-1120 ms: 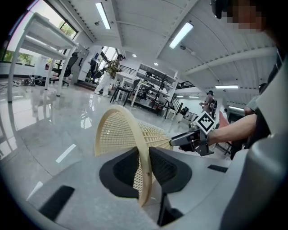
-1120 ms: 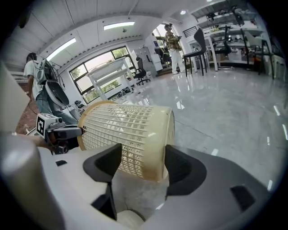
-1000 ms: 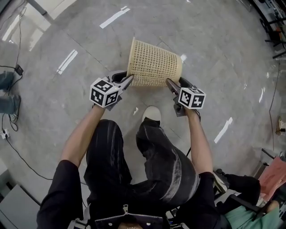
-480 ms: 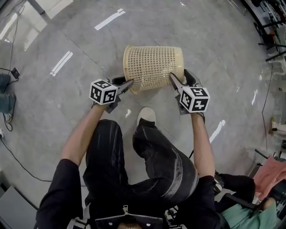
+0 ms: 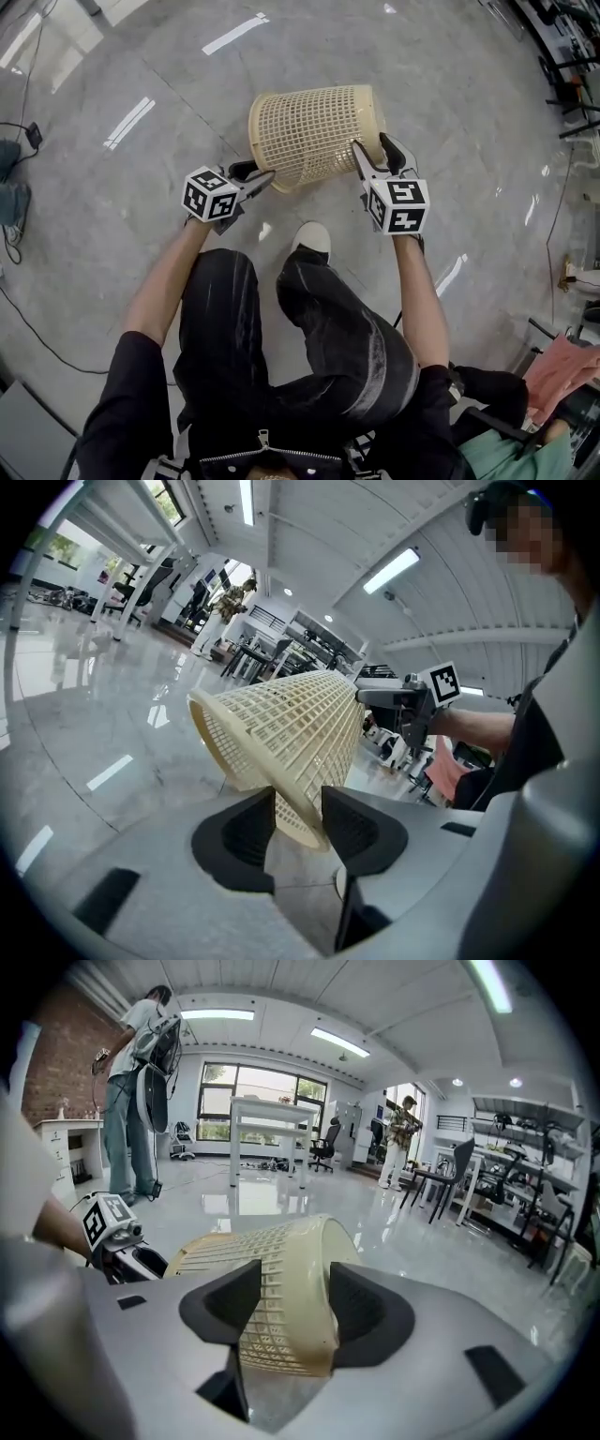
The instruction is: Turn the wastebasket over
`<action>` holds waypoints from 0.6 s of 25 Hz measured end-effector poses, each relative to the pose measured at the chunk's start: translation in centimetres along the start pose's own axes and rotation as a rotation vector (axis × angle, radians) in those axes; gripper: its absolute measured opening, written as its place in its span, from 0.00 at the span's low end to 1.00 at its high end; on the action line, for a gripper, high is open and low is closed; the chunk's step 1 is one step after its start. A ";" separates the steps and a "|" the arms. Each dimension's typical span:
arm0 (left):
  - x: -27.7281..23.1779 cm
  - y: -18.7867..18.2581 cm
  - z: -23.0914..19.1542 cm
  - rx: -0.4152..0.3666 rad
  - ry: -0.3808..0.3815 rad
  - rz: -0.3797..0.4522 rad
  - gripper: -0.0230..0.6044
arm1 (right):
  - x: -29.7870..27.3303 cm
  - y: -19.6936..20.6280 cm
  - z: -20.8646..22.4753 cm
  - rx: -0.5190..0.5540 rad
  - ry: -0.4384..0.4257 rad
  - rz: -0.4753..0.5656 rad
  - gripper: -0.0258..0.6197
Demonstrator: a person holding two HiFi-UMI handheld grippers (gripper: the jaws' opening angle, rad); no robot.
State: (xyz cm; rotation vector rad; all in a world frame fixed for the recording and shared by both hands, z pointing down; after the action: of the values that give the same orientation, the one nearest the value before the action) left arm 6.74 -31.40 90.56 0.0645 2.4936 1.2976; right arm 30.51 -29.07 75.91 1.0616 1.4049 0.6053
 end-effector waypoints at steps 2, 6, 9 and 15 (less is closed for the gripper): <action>0.8 0.1 -0.5 0.005 -0.012 0.007 0.27 | -0.4 -0.5 -0.3 0.014 0.002 0.011 0.40; 3.7 0.5 -1.9 -0.020 -0.078 0.022 0.28 | -1.1 -0.9 -1.1 0.043 -0.002 0.013 0.40; 5.8 -1.1 -3.0 -0.110 -0.159 0.032 0.28 | -1.3 -1.3 -1.8 0.089 -0.001 0.020 0.40; 5.6 -6.7 -1.0 -0.306 -0.178 0.064 0.28 | -1.9 -2.3 -5.2 0.210 -0.052 0.049 0.40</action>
State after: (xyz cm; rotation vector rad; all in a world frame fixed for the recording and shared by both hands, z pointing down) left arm 1.88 -35.01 84.19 0.1796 2.1380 1.6088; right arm 24.73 -30.60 75.62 1.2729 1.4229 0.4694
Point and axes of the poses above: the fingertips, and each gripper's own axes: x backward along the fingers, z to its right, y out of its underside, the point moved 6 cm from there along x, backward along the fingers, and after that the axes turned 4 degrees about z, right-handed, at the moved point
